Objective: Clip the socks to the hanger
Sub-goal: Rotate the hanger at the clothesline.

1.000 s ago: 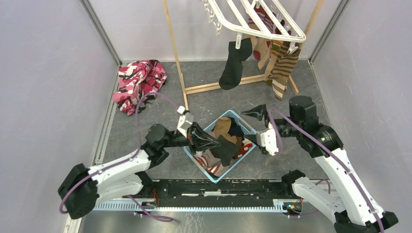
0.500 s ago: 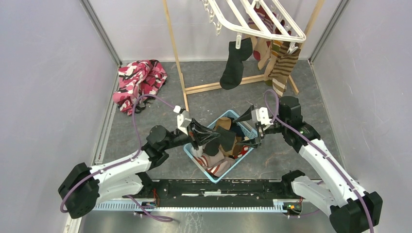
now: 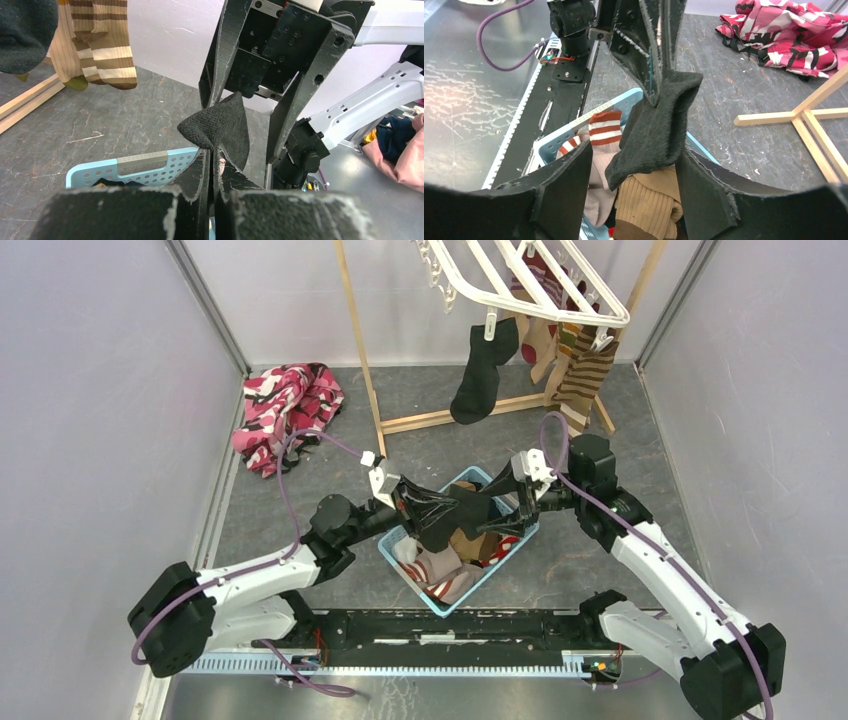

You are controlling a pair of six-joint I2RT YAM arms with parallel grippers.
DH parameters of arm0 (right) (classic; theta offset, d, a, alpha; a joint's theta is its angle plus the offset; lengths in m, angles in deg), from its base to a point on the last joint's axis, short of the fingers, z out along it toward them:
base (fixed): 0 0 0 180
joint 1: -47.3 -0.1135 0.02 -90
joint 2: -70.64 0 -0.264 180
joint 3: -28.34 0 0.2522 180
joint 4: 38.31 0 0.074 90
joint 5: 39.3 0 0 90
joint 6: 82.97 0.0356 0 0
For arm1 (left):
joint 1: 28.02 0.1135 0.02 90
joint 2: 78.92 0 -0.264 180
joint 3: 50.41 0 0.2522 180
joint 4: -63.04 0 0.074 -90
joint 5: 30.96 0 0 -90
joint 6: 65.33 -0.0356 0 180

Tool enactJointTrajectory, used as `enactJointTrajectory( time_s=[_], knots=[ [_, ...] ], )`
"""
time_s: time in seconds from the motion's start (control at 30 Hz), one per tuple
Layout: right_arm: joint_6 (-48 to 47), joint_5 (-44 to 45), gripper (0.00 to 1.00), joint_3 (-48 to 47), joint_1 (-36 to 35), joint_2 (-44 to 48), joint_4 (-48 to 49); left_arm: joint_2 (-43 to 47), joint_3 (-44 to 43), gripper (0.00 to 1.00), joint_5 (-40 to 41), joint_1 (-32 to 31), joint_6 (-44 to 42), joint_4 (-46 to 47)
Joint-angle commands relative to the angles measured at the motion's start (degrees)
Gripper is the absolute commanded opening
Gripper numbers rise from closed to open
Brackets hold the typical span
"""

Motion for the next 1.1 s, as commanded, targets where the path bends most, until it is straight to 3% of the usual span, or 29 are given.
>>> enactJointTrajectory(
  time_s=[0.0,0.23,0.3,0.33,0.43,0.47,0.53,0.63,0.8,0.93,1.07],
  knots=[
    [8.77,2.3,0.61,-2.67,-0.35,-0.24,7.14,-0.64,-2.27,0.02,1.78,-0.73,-3.42,3.69],
    [10.67,4.32,0.07,-3.12,-0.33,1.24,9.37,-0.19,-2.49,0.03,2.65,-0.86,-3.38,2.48],
    [9.35,3.79,0.0,-3.28,-0.26,1.33,9.07,0.01,-3.19,0.09,2.77,-0.77,-3.21,1.19],
    [7.4,3.71,0.0,-3.49,-0.33,1.3,7.38,0.31,-3.81,0.19,2.86,-0.73,-3.25,-0.13],
    [-1.98,2.04,0.0,-5.42,0.34,1.26,-0.4,3.21,-6.67,0.63,2.84,-0.26,-6.27,-7.75],
    [-6.29,1.16,0.0,-6.1,1.03,1.49,-3.62,4.43,-8.05,0.74,2.03,0.32,-7.34,-12.02],
    [-10.96,-0.67,0.0,-6.54,3.05,2.32,-6.5,6.21,-12.15,0.84,-2.32,2.26,-10.28,-17.79],
    [-15.72,-1.89,0.0,-6.81,4.95,3.0,-9.95,4.32,-19.46,0.89,-11.4,7.47,-10.41,-21.82],
    [-18.16,-1.76,0.0,-5.22,5.69,3.24,-11.39,-5.69,-34.82,0.9,-21.27,15.7,-2.0,-23.95],
    [-19.58,-0.25,0.0,-4.97,5.99,4.05,-12.48,-11.56,-42.25,0.91,-14.76,18.79,5.23,-22.3],
    [-19.72,-0.08,0.0,-4.37,6.13,5.1,-12.2,-14.18,-47.63,0.91,-4.9,19.5,6.81,-24.76]
  ],
)
